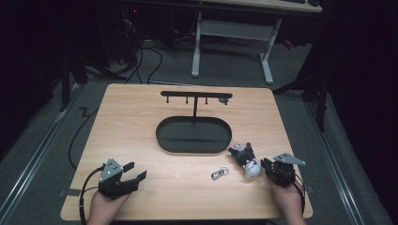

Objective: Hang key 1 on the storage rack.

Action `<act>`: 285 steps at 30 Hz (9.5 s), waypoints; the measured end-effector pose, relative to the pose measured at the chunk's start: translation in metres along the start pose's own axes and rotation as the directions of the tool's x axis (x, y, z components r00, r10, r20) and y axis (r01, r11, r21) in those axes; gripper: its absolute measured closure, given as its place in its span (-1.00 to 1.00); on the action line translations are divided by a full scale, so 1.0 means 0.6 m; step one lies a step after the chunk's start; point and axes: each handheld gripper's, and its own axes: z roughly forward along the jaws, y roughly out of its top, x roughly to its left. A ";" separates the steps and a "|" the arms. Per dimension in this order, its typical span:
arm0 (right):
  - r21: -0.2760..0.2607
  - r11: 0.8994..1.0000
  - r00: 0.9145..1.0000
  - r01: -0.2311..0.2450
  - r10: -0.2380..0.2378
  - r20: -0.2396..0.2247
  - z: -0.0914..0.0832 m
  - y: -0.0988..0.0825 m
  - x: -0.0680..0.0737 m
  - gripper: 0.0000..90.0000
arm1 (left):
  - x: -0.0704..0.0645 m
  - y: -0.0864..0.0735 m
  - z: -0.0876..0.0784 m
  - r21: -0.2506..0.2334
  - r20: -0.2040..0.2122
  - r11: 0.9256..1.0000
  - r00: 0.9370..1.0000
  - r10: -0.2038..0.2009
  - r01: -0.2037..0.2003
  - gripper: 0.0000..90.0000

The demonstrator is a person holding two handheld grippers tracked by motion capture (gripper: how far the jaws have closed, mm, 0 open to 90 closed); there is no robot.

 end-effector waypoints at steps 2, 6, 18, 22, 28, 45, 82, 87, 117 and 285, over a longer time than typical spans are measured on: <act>0.000 1.000 1.000 -0.010 0.010 0.005 -0.006 -0.003 -0.001 0.79 | -0.009 0.010 0.004 0.005 -0.009 1.000 1.000 0.027 -0.027 -0.21; -0.010 1.000 1.000 -0.017 0.018 0.015 -0.020 -0.011 -0.005 0.77 | -0.020 0.018 0.020 0.053 0.004 0.995 0.997 0.078 -0.079 -0.29; 0.006 0.999 0.999 -0.033 0.033 0.014 -0.042 -0.026 0.014 0.61 | -0.009 -0.001 0.042 0.031 0.003 0.999 1.000 0.023 -0.023 -0.23; 0.048 0.998 0.999 -0.027 0.026 0.032 -0.041 -0.027 0.022 0.49 | -0.011 -0.006 0.047 0.049 0.022 0.997 0.998 0.055 -0.056 -0.22; 0.113 0.993 0.999 -0.027 0.023 0.034 -0.041 -0.020 0.036 0.39 | -0.005 -0.011 0.042 0.044 0.031 0.998 0.998 0.048 -0.050 -0.22; 0.302 0.951 0.998 0.058 -0.054 -0.021 -0.057 -0.007 0.055 0.15 | -0.009 -0.009 0.040 0.038 0.052 0.996 0.995 0.080 -0.082 -0.23; 0.644 0.748 0.984 0.162 -0.077 -0.158 -0.009 0.072 0.072 -0.48 | -0.021 -0.010 0.043 0.052 0.081 0.989 0.988 0.132 -0.136 -0.23; 0.635 0.757 0.985 0.154 -0.070 -0.156 -0.002 0.088 0.076 -0.53 | -0.022 -0.010 0.044 0.052 0.083 0.988 0.987 0.138 -0.142 -0.23; 0.620 0.782 0.993 0.058 0.018 -0.117 0.055 0.114 0.066 -0.16 | -0.022 -0.010 0.047 0.056 0.094 0.986 0.984 0.153 -0.159 -0.24; 0.441 0.897 0.985 0.037 0.042 -0.169 0.060 0.308 0.090 0.04 | -0.027 -0.012 0.045 0.047 0.123 0.977 0.971 0.203 -0.210 -0.26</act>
